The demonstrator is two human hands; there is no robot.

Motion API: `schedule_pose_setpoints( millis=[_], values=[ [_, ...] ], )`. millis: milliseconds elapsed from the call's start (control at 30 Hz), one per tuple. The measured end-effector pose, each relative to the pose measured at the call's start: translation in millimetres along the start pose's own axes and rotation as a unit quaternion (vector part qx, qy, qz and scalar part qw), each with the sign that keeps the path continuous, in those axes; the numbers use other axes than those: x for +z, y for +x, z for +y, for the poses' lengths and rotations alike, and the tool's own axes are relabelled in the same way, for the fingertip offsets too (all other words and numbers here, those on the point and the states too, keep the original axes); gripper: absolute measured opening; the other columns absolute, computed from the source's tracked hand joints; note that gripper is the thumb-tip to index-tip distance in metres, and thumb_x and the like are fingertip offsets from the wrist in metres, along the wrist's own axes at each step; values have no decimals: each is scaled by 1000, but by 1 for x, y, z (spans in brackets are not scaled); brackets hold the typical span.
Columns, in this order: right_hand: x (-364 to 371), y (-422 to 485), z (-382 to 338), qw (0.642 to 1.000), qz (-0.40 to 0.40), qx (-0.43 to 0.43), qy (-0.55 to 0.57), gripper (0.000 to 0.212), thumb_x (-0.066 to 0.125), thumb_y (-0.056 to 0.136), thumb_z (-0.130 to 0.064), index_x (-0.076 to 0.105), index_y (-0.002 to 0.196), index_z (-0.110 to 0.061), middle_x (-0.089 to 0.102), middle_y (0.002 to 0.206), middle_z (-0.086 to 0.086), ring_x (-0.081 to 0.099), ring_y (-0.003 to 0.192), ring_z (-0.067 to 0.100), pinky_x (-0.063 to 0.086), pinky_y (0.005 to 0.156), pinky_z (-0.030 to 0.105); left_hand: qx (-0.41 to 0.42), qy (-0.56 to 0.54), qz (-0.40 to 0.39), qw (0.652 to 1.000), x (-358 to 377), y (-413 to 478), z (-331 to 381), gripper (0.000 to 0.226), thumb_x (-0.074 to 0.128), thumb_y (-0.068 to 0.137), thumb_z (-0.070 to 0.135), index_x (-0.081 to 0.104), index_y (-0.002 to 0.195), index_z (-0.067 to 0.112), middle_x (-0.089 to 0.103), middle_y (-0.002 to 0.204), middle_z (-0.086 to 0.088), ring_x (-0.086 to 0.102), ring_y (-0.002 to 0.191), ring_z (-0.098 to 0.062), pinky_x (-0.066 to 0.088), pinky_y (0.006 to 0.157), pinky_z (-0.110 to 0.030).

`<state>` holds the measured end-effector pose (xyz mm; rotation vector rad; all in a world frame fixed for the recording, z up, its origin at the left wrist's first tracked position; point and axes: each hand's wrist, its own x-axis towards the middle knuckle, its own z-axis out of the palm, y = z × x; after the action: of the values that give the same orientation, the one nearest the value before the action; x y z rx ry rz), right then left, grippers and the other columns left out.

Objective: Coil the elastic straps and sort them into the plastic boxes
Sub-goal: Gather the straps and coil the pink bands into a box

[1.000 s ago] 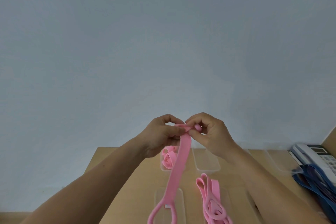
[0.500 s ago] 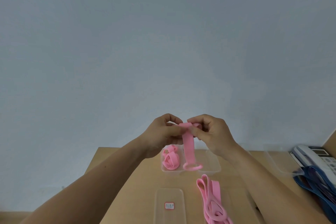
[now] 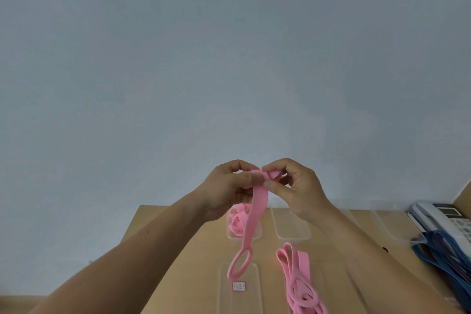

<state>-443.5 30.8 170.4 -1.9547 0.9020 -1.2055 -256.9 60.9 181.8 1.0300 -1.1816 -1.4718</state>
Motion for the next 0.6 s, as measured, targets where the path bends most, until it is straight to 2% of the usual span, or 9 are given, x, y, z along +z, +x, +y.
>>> schedule_pose_setpoints(
  millis=[100,167,200,267,367,433,500,600],
  values=[
    [-2,-2,0,998,-23,31,57,34,76,78,-5,69,90,-36,68,87,-14,62,79,9,55,75,29,35,14,8,999,1,0,-2,18,72,84,-5,62,98,0,71,96,-21,71,85,-34,60,79,-42],
    [-4,-2,-1,989,-32,68,127,26,74,76,-15,68,100,-25,69,87,-7,64,76,13,54,70,26,71,44,14,996,1,0,-3,17,71,82,-10,64,93,0,71,93,-18,71,85,-34,58,76,-38],
    [-4,-2,-1,984,-35,88,150,29,74,77,-21,66,105,-20,70,86,-1,65,75,16,53,67,26,86,60,17,994,1,0,-4,17,71,82,-11,64,92,1,71,92,-16,71,86,-35,58,76,-36],
    [-4,0,-3,981,-37,113,151,31,73,80,-28,65,106,-13,71,80,5,68,70,20,52,62,26,109,88,23,990,1,1,-5,17,72,82,-10,65,90,3,71,90,-12,71,88,-33,57,77,-34],
    [-5,1,-2,986,-34,107,123,15,72,88,-18,67,99,-8,70,71,5,67,65,21,52,59,29,124,121,28,984,3,2,-7,19,73,82,-8,65,91,7,69,89,-10,70,87,-27,59,82,-38],
    [-5,0,-2,990,-21,95,106,12,74,87,-16,67,94,-9,69,68,4,66,62,20,52,58,28,117,121,42,985,4,1,-8,26,75,81,-5,62,100,8,67,93,-15,71,87,-30,59,86,-43],
    [-6,0,-4,991,-4,87,100,18,78,82,-22,68,91,-11,68,67,2,66,60,19,53,56,27,90,102,50,989,5,1,-8,38,77,81,0,57,112,8,69,99,-21,73,88,-34,59,84,-47],
    [-4,-1,-8,992,18,82,98,49,82,61,-50,68,90,-14,69,68,-1,67,60,17,55,57,26,53,73,27,996,4,-1,-5,36,77,83,3,54,110,-4,71,99,-27,73,89,-37,61,79,-47]
  ],
)
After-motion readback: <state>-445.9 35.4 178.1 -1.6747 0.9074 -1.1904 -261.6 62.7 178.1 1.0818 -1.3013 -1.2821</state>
